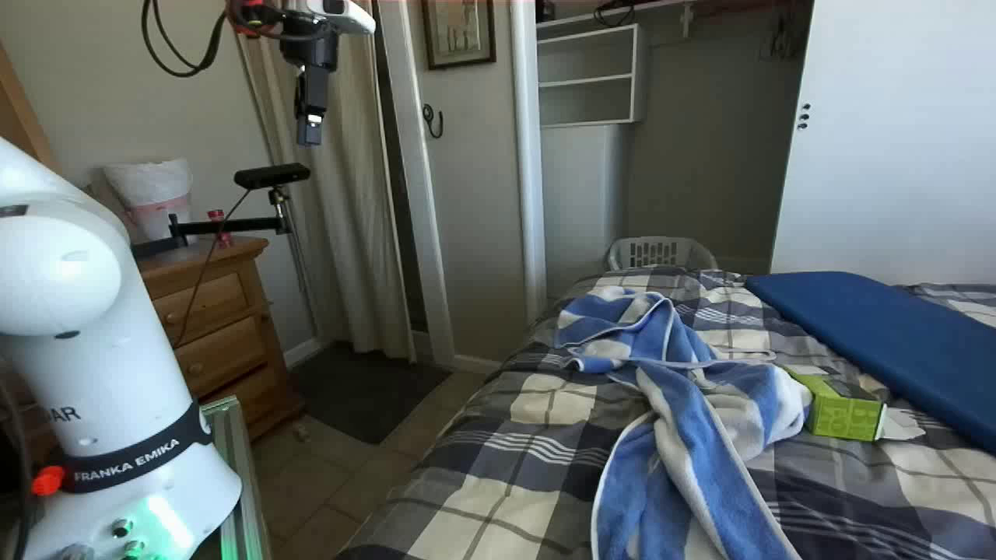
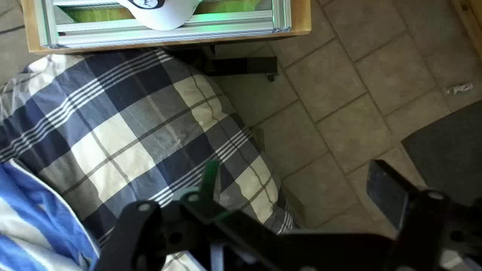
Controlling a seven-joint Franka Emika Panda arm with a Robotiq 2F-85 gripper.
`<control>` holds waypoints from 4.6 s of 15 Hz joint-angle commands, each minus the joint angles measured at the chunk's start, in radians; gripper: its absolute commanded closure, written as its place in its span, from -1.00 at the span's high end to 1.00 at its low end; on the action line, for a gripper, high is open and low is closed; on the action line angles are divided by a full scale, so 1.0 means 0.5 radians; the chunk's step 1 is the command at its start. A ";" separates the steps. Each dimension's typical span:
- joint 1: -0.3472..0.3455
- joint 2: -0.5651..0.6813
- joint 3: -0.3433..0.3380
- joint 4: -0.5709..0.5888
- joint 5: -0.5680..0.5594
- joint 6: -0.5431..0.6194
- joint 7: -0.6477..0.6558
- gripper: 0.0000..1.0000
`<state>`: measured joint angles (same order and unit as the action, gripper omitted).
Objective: Thread the towel through the hanger
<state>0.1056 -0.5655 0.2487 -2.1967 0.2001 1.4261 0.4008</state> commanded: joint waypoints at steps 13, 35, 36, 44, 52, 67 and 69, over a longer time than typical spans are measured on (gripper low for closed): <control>-0.009 0.001 0.006 0.006 0.002 -0.006 -0.003 1.00; -0.009 0.001 0.006 0.006 0.002 -0.006 -0.003 1.00; -0.009 0.001 0.006 0.006 0.002 -0.006 -0.003 1.00; -0.176 0.072 -0.294 -0.011 -0.374 0.294 -0.419 1.00; -0.322 0.632 -0.766 0.226 -0.264 0.941 -0.912 1.00; -0.403 0.808 -0.851 0.293 -0.156 1.088 -0.884 1.00; -0.437 0.970 -0.934 0.387 0.015 1.210 -0.974 1.00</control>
<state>-0.0829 -0.2163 -0.1714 -2.1004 0.0990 1.9709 -0.0337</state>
